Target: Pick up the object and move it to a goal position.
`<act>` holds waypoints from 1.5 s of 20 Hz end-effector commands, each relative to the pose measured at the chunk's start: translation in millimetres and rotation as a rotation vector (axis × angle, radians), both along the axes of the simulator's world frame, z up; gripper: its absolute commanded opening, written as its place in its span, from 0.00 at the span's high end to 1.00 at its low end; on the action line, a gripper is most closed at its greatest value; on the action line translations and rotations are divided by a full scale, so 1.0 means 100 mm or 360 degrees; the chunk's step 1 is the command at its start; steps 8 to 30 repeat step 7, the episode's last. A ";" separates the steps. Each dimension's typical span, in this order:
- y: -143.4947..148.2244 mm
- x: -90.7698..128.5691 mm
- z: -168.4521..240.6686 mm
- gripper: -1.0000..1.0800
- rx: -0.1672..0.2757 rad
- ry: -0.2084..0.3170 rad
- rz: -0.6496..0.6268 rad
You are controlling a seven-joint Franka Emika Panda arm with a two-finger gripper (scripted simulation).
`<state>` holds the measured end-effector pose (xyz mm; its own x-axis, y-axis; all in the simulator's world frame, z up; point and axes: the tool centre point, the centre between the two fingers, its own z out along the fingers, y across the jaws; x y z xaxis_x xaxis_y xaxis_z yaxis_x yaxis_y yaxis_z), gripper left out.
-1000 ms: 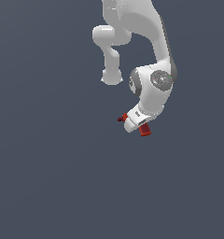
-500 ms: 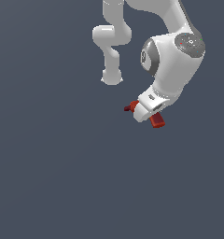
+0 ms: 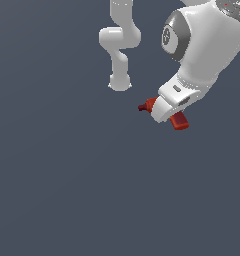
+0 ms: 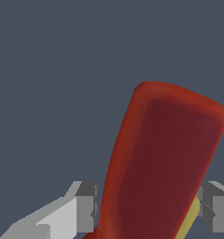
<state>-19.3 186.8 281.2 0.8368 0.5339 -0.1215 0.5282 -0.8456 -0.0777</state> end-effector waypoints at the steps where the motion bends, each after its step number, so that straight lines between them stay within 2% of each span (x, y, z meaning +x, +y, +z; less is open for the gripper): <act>1: 0.02 0.03 0.10 1.00 0.0001 -0.0004 -0.0001; 30: 0.04 0.05 0.16 1.00 0.0001 -0.0004 -0.0001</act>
